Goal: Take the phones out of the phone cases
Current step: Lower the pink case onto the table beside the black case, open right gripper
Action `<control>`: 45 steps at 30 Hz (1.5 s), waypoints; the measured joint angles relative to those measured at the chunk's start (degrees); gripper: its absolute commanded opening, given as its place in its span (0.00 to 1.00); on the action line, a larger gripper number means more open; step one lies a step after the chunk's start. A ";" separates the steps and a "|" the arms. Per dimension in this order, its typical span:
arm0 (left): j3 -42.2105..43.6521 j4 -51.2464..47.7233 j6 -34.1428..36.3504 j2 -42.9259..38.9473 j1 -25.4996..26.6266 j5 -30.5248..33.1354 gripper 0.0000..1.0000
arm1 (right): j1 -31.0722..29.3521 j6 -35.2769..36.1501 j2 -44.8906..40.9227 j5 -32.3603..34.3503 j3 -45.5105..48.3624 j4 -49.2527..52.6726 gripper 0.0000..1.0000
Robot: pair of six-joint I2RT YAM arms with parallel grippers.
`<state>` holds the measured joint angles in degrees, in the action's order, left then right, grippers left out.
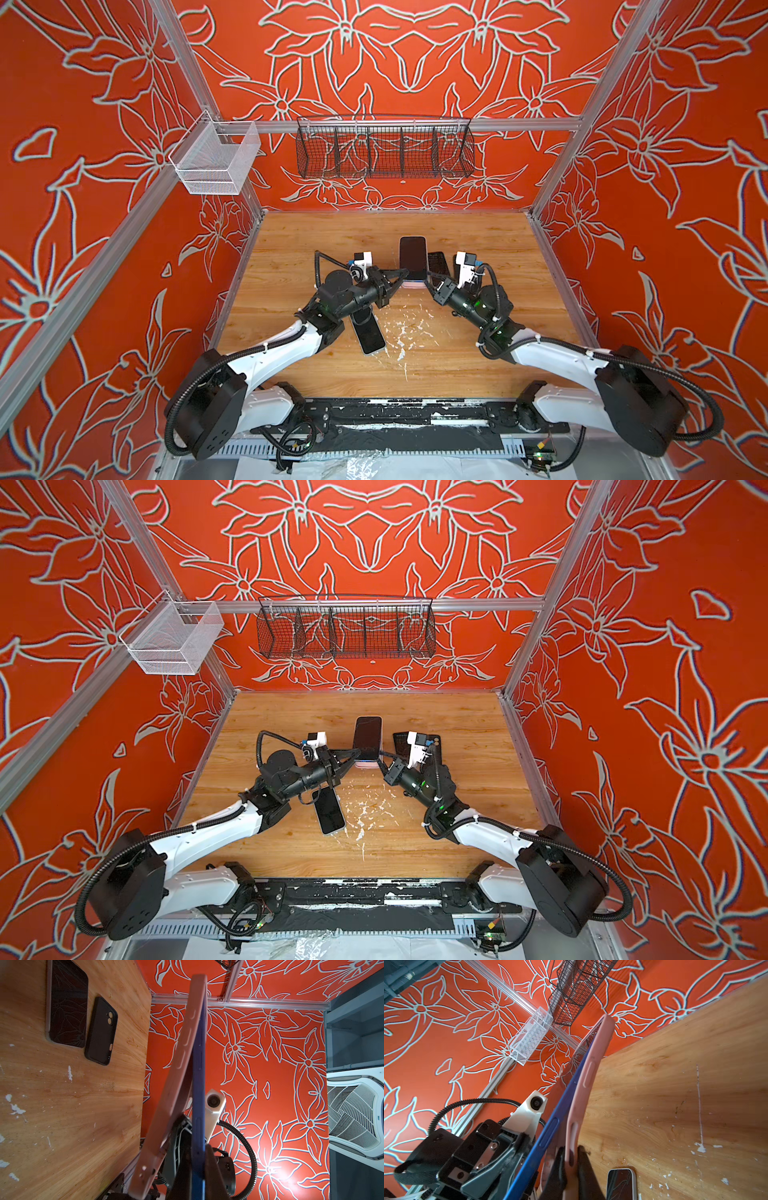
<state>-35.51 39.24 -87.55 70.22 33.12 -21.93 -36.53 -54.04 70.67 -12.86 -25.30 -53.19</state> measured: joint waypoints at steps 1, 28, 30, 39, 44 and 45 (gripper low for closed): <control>-0.04 -0.31 -0.20 -0.11 0.00 0.09 0.00 | 0.00 0.13 0.33 0.13 0.00 0.07 0.00; -0.07 0.76 -2.29 -6.64 -0.02 1.70 0.00 | 5.57 3.34 -1.05 7.45 2.05 16.87 0.00; -0.07 1.57 -2.14 -5.09 -0.02 1.70 0.00 | 8.28 4.11 -3.78 6.51 2.05 20.02 0.00; -3.43 -1.01 5.46 2.27 -0.28 1.22 0.00 | 25.38 9.94 -11.10 -2.47 0.59 36.96 0.00; -4.96 -2.43 9.73 3.96 -1.33 1.07 0.00 | 34.64 14.21 -10.51 -8.44 -2.71 44.19 0.00; -5.07 -2.60 10.25 4.28 -1.68 0.98 0.00 | 36.39 15.32 -9.81 -9.38 -3.80 45.48 0.00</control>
<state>-40.58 36.64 -77.30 74.50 31.44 -20.95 -0.14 -38.72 60.86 -22.24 -29.10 -7.70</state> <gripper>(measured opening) 0.077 0.115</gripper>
